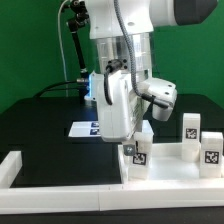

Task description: Assemble square table

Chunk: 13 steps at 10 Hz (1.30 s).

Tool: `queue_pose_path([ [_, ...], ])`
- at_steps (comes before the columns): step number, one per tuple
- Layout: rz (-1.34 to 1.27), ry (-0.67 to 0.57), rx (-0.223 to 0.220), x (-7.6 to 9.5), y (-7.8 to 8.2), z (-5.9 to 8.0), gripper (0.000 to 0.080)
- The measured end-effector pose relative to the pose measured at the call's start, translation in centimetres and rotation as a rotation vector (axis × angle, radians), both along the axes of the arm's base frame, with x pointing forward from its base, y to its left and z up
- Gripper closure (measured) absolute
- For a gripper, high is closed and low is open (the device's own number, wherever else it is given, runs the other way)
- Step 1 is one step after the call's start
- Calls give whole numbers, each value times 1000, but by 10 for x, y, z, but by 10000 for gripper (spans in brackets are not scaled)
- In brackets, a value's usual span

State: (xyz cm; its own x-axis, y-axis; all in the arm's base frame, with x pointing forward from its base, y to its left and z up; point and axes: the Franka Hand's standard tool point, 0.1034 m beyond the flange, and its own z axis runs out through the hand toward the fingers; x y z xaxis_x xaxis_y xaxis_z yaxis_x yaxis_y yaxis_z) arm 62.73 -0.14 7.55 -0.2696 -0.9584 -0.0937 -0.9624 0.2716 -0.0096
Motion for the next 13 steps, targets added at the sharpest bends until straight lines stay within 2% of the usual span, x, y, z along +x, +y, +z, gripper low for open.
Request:
queue_pose_path([
  [1, 42, -3, -2, 0, 0, 0, 446],
  [2, 136, -10, -17, 0, 2, 0, 446],
  [3, 287, -17, -33, 0, 4, 0, 259],
  [4, 459, -22, -58, 1, 8, 2, 184],
  [5, 578, -21, -75, 1, 13, 2, 184],
  [6, 619, -24, -75, 1, 13, 2, 157],
  [9, 796, -34, -80, 1, 11, 2, 150],
  [11, 1110, -78, -123, 3, 6, 4, 150],
  [13, 1134, -81, -127, 3, 6, 3, 150],
])
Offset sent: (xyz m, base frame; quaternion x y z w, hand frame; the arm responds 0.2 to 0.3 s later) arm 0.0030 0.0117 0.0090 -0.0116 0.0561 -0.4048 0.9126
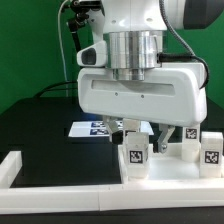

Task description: Assemble square table

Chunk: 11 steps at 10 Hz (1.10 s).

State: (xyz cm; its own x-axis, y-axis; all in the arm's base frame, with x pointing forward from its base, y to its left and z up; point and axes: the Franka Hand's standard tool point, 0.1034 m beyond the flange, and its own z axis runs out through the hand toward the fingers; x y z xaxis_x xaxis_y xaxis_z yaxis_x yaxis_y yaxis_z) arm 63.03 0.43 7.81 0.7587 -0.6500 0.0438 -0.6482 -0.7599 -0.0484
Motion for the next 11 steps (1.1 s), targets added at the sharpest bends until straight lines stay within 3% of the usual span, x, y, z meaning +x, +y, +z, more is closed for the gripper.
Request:
queue_pose_path([
  [1, -15, 1, 1, 0, 0, 0, 150],
  [3, -45, 2, 3, 0, 0, -1, 397],
  [4, -103, 2, 8, 0, 0, -1, 397],
  [5, -193, 3, 14, -1, -1, -1, 510],
  [9, -647, 29, 41, -3, -1, -1, 510],
  [11, -925, 42, 87, -3, -3, -1, 510],
])
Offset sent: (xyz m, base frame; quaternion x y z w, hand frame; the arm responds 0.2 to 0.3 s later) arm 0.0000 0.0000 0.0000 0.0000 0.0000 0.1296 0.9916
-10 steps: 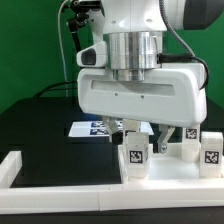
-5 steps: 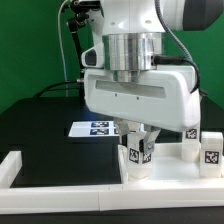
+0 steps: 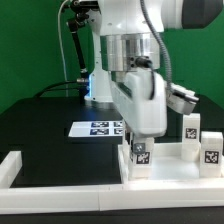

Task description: Assemble square table

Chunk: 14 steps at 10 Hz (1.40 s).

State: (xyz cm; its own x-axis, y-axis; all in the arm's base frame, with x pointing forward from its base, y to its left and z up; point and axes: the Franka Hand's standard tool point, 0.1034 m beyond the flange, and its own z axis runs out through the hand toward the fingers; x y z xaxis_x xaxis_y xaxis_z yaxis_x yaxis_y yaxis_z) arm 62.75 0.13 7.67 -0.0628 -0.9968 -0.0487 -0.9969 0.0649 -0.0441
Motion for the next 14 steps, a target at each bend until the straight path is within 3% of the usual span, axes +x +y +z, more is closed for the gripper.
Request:
queue_pose_path([
  [2, -255, 8, 40, 0, 2, 0, 509],
  [5, -461, 16, 44, 0, 1, 0, 509],
  [6, -378, 14, 37, -1, 2, -1, 448],
  [7, -252, 23, 16, -3, 4, -3, 448],
  [8, -123, 23, -8, -4, 9, -4, 250],
  [9, 21, 22, -29, -5, 14, -3, 181],
  [12, 207, 16, -36, -5, 15, -3, 157],
  [14, 501, 13, -61, -5, 13, -4, 150],
])
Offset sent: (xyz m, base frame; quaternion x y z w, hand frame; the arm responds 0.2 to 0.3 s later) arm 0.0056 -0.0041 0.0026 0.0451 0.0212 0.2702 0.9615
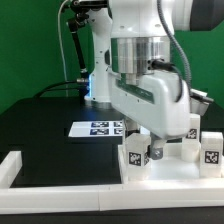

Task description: Assemble square table

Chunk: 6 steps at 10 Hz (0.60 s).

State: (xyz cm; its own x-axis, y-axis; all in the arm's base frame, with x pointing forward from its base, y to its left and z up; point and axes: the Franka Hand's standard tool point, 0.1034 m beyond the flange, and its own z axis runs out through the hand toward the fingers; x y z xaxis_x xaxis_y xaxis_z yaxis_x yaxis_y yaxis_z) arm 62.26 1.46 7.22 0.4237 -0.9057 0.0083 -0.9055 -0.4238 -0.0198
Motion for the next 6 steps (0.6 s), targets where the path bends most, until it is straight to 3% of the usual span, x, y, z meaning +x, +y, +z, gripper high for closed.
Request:
queue_pose_path([
  [2, 305, -1, -26, 4, -4, 2, 150],
  [4, 295, 0, -25, 3, -4, 1, 150],
  [5, 295, 0, -25, 3, -4, 1, 279],
  [6, 255, 0, -23, 3, -4, 1, 279],
])
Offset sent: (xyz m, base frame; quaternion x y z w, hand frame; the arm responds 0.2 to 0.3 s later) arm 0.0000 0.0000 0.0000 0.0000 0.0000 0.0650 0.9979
